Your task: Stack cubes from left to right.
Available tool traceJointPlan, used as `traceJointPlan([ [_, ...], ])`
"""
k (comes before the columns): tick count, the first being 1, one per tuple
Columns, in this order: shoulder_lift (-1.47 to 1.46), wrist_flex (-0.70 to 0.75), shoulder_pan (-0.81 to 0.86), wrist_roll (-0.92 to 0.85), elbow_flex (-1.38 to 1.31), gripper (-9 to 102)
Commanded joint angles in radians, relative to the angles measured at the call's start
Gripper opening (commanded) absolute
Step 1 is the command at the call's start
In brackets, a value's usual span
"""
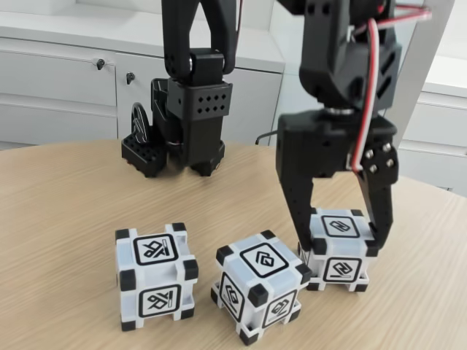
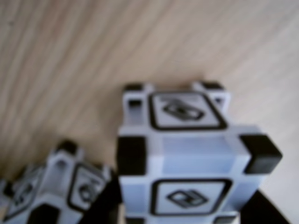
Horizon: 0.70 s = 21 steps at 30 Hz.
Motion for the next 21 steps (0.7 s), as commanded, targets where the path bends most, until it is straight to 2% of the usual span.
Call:
traceJointPlan([
  [1,0.0,-0.009,0.002,0.012,-0.018,1],
  [8,0.021,-0.009,0.003,0.054,-0.018,0],
  [21,0.342,-0.008,0.017,0.422,-0.02,0],
])
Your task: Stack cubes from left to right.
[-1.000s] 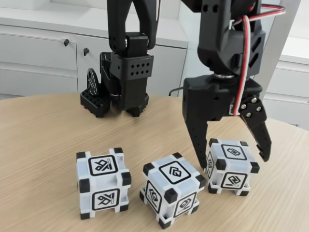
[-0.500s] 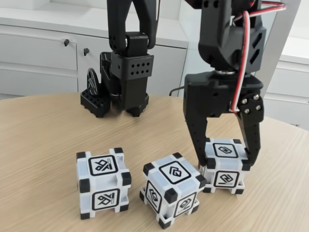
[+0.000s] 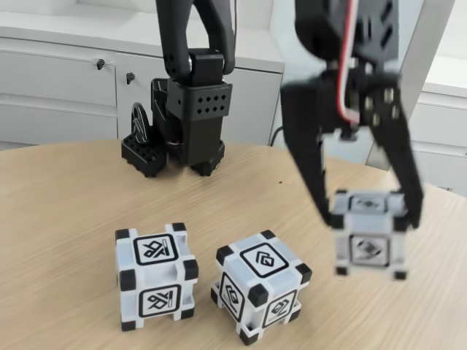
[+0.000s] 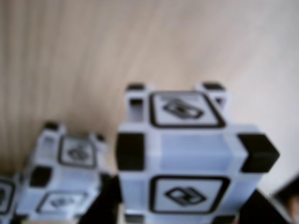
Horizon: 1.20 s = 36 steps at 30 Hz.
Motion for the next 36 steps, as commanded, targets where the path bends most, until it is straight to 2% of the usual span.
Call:
traceJointPlan([
  [1,0.123,-0.008,0.014,0.103,-0.023,0],
  [7,0.262,0.003,0.092,0.218,-0.02,0],
  [17,0.448,0.006,0.511,0.265,-0.037,0],
  [22,0.482,0.014,0.649,0.264,-0.035,0],
  [27,0.454,0.137,0.726,0.287,-0.06,0],
  [36,0.281,0.397,0.729,0.416,-0.296,0],
])
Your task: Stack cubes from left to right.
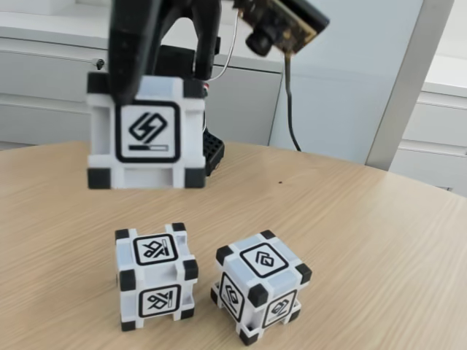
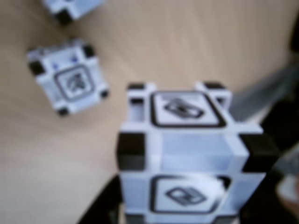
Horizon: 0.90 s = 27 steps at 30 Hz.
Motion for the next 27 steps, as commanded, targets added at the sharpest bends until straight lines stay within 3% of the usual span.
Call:
traceJointPlan([
  [1,-0.081,0.078,0.012,0.049,-0.147,0],
  [6,-0.244,0.158,0.014,0.087,-0.21,0],
  [13,-0.347,0.147,0.067,0.101,-0.198,0],
  [27,-0.456,0.143,0.098,-0.049,-0.209,0],
])
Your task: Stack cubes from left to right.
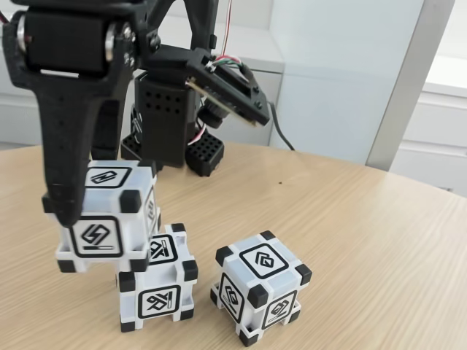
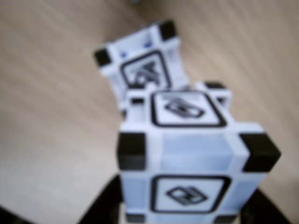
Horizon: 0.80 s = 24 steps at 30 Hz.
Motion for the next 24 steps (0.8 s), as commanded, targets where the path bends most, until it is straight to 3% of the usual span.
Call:
traceJointPlan([
  [1,0.015,-0.009,-0.006,-0.044,-0.049,0],
  [10,0.031,0.002,-0.091,-0.189,-0.041,0],
  [19,0.025,-0.005,-0.12,-0.196,-0.035,0],
  [24,0.014,0.005,-0.12,-0.107,-0.034,0],
])
